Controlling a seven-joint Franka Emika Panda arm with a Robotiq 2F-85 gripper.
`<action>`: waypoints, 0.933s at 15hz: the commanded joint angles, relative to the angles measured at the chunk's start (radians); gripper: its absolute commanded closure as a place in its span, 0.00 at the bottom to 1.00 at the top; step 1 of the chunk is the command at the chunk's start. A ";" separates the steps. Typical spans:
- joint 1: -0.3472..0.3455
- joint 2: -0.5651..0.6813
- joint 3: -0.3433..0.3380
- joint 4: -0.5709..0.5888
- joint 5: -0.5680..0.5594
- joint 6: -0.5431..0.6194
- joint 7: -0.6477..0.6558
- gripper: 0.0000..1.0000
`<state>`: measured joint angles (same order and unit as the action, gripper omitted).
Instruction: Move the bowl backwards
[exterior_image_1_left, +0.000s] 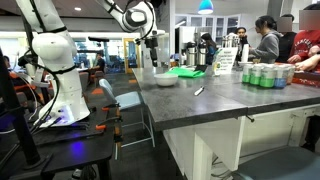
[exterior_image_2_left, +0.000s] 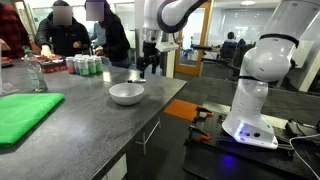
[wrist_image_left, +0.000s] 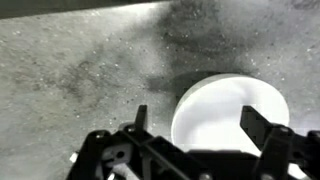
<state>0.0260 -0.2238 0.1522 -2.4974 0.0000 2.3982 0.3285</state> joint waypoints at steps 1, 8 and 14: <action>0.016 0.199 -0.034 0.150 0.108 0.010 -0.004 0.00; 0.013 0.379 -0.087 0.296 0.194 -0.003 0.067 0.00; 0.004 0.388 -0.090 0.283 0.216 0.012 -0.038 0.00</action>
<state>0.0261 0.1684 0.0718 -2.2095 0.1860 2.4203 0.3499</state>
